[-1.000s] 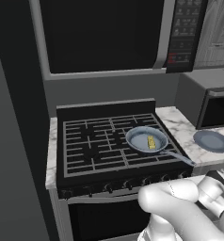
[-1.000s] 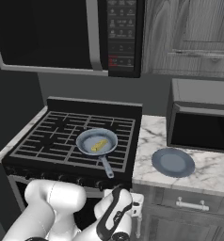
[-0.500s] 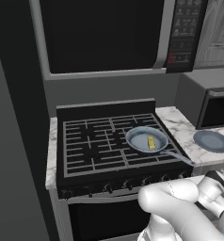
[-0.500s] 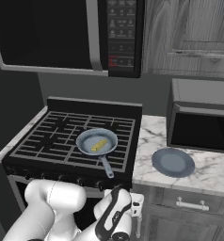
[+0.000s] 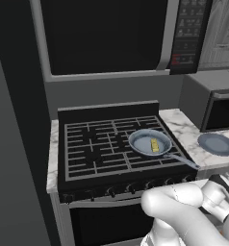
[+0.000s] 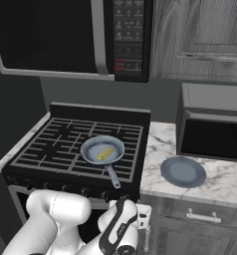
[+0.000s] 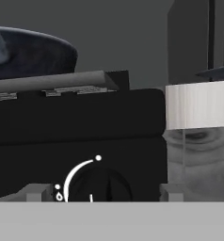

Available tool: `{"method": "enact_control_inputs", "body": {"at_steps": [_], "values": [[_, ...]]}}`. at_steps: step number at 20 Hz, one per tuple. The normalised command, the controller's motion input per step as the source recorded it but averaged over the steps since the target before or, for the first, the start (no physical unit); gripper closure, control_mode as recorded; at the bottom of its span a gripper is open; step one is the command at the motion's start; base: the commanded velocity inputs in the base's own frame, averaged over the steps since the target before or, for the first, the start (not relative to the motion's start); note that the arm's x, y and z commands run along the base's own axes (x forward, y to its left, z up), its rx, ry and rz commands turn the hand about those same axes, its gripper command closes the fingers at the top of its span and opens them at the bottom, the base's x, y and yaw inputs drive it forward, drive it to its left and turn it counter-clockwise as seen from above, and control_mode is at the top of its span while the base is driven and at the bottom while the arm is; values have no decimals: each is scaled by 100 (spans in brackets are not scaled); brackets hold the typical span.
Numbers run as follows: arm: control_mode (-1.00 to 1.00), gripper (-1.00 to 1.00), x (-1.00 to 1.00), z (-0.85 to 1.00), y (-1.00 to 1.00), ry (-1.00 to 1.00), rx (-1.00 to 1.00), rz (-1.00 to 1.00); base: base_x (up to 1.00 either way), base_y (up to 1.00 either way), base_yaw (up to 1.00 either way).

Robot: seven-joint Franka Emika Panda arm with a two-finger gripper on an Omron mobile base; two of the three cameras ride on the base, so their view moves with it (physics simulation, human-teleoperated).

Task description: Pick up the butter stick and place it in the pan. Then turn on the burner for the pan.

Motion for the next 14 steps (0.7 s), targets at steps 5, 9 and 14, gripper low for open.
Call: {"method": "enact_control_inputs", "body": {"at_steps": [5,9,14], "values": [[-100,100,0,0,0,0,0,0,0,0,0],[-100,100,0,0,0,0,0,0,0,0,0],[-100,100,0,0,0,0,0,0,0,0,0]]}}
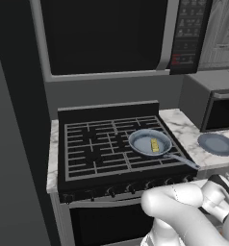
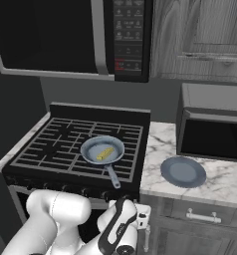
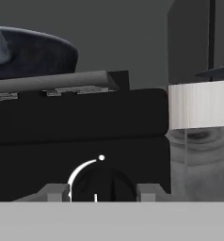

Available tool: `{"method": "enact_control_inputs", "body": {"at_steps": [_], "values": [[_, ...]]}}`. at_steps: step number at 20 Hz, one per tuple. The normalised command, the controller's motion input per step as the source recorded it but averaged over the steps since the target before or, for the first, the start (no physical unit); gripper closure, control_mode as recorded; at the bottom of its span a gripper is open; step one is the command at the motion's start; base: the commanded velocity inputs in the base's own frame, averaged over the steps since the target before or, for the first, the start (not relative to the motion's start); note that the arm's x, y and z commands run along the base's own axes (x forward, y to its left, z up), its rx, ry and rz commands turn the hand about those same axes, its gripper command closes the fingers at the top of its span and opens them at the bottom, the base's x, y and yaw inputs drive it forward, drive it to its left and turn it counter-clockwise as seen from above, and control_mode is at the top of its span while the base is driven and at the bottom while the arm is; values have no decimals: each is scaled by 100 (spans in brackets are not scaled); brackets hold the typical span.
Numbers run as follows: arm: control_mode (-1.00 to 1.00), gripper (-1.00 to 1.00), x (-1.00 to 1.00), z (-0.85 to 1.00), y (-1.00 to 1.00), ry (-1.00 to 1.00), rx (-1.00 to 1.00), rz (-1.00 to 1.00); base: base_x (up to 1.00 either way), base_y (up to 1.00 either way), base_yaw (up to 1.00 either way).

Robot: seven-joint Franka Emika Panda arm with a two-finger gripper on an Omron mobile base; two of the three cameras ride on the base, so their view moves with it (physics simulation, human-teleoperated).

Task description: Pick up the butter stick and place it in the pan. Then turn on the burner for the pan.

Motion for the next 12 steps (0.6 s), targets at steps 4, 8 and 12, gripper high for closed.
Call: {"method": "enact_control_inputs", "body": {"at_steps": [4,8,12], "values": [[-100,100,0,0,0,0,0,0,0,0,0],[-100,100,0,0,0,1,-7,0,0,0,0],[-100,100,1,0,0,2,-14,1,0,0,0]]}}
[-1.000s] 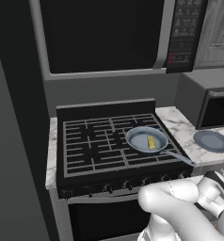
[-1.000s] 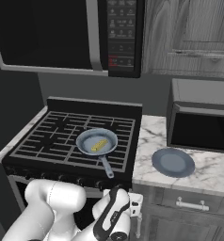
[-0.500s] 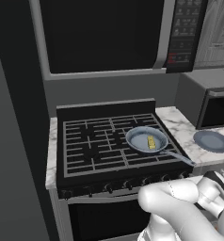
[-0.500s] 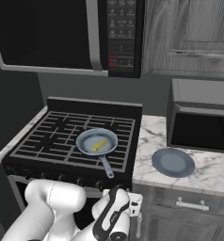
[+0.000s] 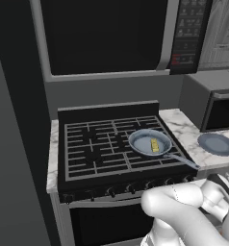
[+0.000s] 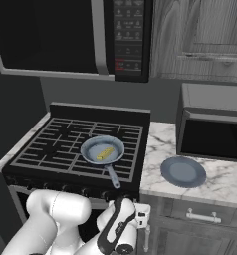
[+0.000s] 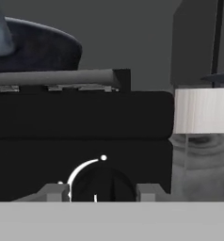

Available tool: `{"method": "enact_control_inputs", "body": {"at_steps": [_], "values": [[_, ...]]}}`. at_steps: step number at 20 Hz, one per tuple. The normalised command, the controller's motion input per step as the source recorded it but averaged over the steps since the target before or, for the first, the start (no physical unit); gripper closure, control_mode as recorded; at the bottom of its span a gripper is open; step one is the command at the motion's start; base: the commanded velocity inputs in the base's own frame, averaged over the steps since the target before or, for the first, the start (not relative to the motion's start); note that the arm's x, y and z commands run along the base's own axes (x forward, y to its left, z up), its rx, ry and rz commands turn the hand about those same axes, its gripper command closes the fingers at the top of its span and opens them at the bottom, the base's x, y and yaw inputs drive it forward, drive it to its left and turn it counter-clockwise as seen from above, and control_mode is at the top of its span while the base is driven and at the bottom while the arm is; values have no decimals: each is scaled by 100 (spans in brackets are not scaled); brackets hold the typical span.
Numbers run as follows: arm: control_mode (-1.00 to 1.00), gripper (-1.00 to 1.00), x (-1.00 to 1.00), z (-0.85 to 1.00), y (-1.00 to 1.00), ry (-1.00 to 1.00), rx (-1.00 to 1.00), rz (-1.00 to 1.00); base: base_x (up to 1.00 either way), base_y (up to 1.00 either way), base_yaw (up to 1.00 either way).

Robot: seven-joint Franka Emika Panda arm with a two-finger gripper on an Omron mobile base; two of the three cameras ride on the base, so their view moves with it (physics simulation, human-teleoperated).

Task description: Pick up the butter stick and place it in the pan. Then turn on the burner for the pan.

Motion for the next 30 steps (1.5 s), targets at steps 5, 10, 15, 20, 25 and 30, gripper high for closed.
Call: {"method": "enact_control_inputs", "body": {"at_steps": [5,10,15,20,25,30], "values": [[-100,100,4,0,0,3,-13,1,0,0,0],[-100,100,6,0,0,1,-12,2,0,0,0],[-100,100,4,0,0,0,-13,2,0,0,0],[-100,100,2,0,0,0,-10,4,0,0,0],[-100,100,1,0,0,0,-10,5,0,0,0],[-100,100,6,0,-1,0,-11,6,0,0,0]]}}
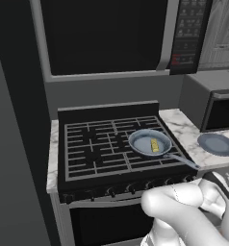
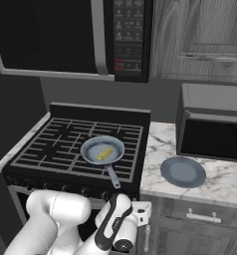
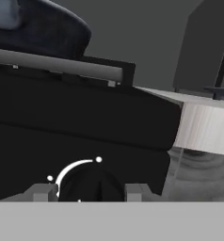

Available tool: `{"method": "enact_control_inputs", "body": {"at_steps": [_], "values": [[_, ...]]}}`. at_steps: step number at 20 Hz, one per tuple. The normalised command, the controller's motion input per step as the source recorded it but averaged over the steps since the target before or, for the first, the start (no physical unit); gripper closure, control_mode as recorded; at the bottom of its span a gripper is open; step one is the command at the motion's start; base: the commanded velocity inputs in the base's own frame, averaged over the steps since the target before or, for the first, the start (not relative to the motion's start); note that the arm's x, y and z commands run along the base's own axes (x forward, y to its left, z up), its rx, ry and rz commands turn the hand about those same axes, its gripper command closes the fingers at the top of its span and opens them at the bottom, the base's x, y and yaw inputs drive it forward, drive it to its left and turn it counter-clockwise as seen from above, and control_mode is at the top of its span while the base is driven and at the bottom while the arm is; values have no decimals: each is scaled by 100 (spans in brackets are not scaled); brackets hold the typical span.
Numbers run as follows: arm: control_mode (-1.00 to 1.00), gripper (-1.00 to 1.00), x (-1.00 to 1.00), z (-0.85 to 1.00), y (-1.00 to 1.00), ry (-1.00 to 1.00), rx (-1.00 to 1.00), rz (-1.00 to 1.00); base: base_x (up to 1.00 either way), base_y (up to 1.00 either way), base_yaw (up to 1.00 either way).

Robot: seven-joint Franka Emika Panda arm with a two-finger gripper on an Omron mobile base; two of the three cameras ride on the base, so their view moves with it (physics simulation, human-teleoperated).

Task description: Pick up the butter stick and place it in the pan. Then turn on the burner for the pan.

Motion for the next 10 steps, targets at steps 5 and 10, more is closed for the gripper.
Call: {"method": "enact_control_inputs", "body": {"at_steps": [5,10], "values": [[-100,100,10,0,-3,0,-12,8,0,0,0],[-100,100,9,0,0,0,-13,8,0,0,0]]}}
